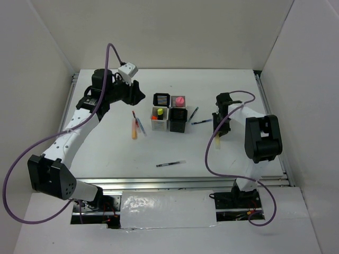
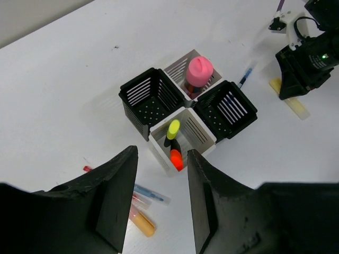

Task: Sort the stationery into containers
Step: Pick up the stationery from the center of the board.

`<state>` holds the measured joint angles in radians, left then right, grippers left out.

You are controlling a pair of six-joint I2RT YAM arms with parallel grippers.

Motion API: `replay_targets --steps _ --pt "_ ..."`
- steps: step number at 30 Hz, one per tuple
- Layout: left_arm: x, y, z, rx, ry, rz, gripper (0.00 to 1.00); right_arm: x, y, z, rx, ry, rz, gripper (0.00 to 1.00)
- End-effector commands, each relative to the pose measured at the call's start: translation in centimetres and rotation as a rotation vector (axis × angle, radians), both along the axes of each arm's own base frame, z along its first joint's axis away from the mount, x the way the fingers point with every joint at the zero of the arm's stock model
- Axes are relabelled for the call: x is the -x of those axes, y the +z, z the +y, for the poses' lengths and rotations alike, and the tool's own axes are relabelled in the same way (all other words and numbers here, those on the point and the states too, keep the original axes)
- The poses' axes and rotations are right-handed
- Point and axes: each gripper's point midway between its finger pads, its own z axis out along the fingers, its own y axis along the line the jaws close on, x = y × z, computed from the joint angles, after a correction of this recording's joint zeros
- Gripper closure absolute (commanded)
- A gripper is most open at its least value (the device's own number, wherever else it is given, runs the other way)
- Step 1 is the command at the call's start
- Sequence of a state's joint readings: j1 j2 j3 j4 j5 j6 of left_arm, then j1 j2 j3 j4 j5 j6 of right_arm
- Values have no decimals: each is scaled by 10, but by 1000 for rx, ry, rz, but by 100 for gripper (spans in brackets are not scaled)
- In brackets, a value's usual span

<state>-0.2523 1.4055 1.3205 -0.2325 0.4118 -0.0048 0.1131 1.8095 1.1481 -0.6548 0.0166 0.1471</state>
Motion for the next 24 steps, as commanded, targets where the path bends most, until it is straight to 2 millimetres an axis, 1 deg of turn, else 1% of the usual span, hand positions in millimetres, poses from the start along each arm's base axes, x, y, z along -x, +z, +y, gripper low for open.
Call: replay_targets --steps 1,2,3,4,5,6,7,8,9,10,11,12,14,15,17,18,20,21,23,24 --pt "10 27 -5 102 -40 -30 45 -6 22 -2 -49 3 -48 100" --pt "11 30 -5 115 -48 -33 45 -5 27 -2 -78 20 -51 100" --pt "13 29 -6 125 -52 -23 46 -4 39 -1 -94 36 -76 100" --pt "15 29 -8 150 -53 -6 46 -2 46 -1 -110 48 -93 100" --pt "19 31 -10 169 -69 4 46 -1 56 5 -155 96 -119 100" --pt "22 28 -12 197 -71 35 46 1 77 9 -180 133 -177 100" --pt "27 30 -17 218 -94 48 46 3 88 14 -196 177 -212 100" --pt "28 30 -19 232 -104 53 46 6 100 25 -231 239 -249 100" --pt "33 27 -24 253 -114 83 46 7 124 30 -235 276 -331 100" --pt "37 26 -28 263 -128 102 46 10 135 35 -228 322 -372 100" --pt "41 25 -33 272 -140 121 46 15 146 50 -233 387 -409 100" --pt "44 25 -38 292 -147 150 46 20 167 58 -227 435 -491 100" --pt "49 25 -47 311 -167 187 46 26 186 74 -203 518 -575 100" --pt "51 29 -51 334 -173 209 46 33 204 92 -203 588 -638 100" --pt "57 30 -63 350 -210 236 45 39 219 107 -209 641 -685 100" --pt "62 34 -68 366 -231 257 45 42 232 120 -225 678 -716 100" --pt "67 35 -81 374 -259 293 46 42 241 131 -233 708 -736 100" --pt "70 36 -85 387 -271 317 46 46 252 144 -246 750 -766 100" --pt "74 33 -94 399 -281 354 46 49 254 157 -234 815 -779 100" --pt "75 32 -95 402 -284 359 46 50 261 163 -228 835 -795 100"
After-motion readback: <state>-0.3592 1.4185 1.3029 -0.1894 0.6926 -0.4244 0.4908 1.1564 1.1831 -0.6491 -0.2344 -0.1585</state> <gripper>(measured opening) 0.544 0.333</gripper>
